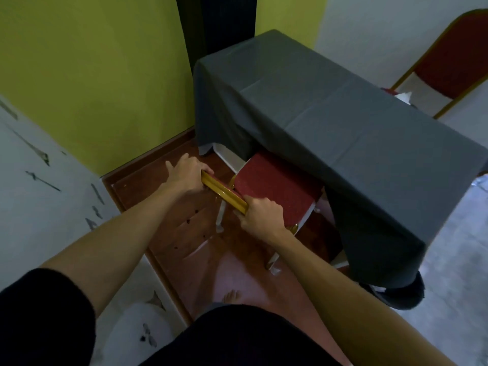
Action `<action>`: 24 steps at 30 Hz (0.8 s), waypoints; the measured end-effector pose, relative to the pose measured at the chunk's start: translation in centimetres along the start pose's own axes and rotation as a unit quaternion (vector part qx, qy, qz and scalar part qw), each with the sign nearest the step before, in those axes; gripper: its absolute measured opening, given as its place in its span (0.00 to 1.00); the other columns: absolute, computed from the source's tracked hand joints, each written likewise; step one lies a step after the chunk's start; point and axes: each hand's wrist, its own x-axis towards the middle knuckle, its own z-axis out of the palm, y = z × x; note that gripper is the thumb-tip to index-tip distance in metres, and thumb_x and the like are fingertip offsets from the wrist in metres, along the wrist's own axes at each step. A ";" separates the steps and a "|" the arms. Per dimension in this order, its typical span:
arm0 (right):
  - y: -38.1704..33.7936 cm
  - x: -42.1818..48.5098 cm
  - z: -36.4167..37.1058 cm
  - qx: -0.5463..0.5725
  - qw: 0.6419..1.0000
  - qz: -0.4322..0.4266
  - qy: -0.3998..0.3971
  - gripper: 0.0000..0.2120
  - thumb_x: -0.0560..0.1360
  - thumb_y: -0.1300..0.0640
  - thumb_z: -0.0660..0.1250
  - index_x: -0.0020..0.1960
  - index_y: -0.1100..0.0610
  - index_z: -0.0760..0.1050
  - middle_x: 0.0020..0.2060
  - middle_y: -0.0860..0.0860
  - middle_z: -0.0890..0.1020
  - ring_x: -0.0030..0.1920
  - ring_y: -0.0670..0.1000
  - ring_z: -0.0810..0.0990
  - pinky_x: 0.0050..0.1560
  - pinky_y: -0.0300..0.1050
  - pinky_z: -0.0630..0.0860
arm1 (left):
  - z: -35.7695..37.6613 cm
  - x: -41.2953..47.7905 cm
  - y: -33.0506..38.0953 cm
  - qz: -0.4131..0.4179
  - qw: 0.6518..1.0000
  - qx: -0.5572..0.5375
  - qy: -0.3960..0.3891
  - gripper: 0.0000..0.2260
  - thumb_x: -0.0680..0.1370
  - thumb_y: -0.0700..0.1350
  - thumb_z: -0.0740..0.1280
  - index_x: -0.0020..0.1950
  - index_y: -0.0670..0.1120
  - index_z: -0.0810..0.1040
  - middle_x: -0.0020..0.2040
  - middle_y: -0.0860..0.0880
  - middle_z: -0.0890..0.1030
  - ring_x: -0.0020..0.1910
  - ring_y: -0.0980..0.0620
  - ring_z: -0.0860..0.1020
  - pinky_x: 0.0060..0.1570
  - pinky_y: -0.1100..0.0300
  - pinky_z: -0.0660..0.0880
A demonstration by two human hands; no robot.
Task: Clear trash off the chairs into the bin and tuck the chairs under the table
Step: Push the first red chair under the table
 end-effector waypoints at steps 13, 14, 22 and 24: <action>0.3 6.8 -0.8 0.002 1.000 0.027 0.004 0.11 0.77 0.43 0.66 0.53 0.49 0.80 0.39 0.48 0.82 0.39 0.52 0.82 0.40 0.46 0.77 | -2.6 6.3 1.2 -0.003 1.000 -0.014 0.005 0.17 0.73 0.40 0.75 0.59 0.54 0.83 0.61 0.46 0.76 0.71 0.43 0.65 0.68 0.25 0.58; 0.7 7.0 -0.8 0.000 0.999 0.031 0.011 0.11 0.77 0.44 0.66 0.53 0.48 0.80 0.38 0.48 0.82 0.39 0.52 0.82 0.40 0.46 0.77 | -2.6 6.7 1.3 -0.001 1.000 -0.017 0.006 0.17 0.73 0.41 0.75 0.59 0.55 0.83 0.61 0.46 0.75 0.72 0.42 0.65 0.68 0.24 0.59; 3.8 9.3 -3.1 0.022 0.998 0.041 0.033 0.16 0.80 0.42 0.65 0.63 0.47 0.80 0.39 0.47 0.79 0.39 0.50 0.80 0.40 0.44 0.75 | -2.8 10.9 4.0 0.009 1.000 -0.022 -0.006 0.13 0.73 0.46 0.75 0.55 0.58 0.81 0.61 0.46 0.72 0.73 0.41 0.63 0.65 0.29 0.67; 4.5 10.1 -3.6 0.024 0.998 0.051 0.035 0.17 0.80 0.41 0.65 0.65 0.46 0.79 0.39 0.47 0.79 0.40 0.50 0.80 0.40 0.44 0.75 | -2.7 12.1 4.7 0.009 0.999 -0.035 -0.002 0.13 0.72 0.45 0.75 0.50 0.60 0.78 0.59 0.46 0.72 0.71 0.40 0.64 0.63 0.33 0.70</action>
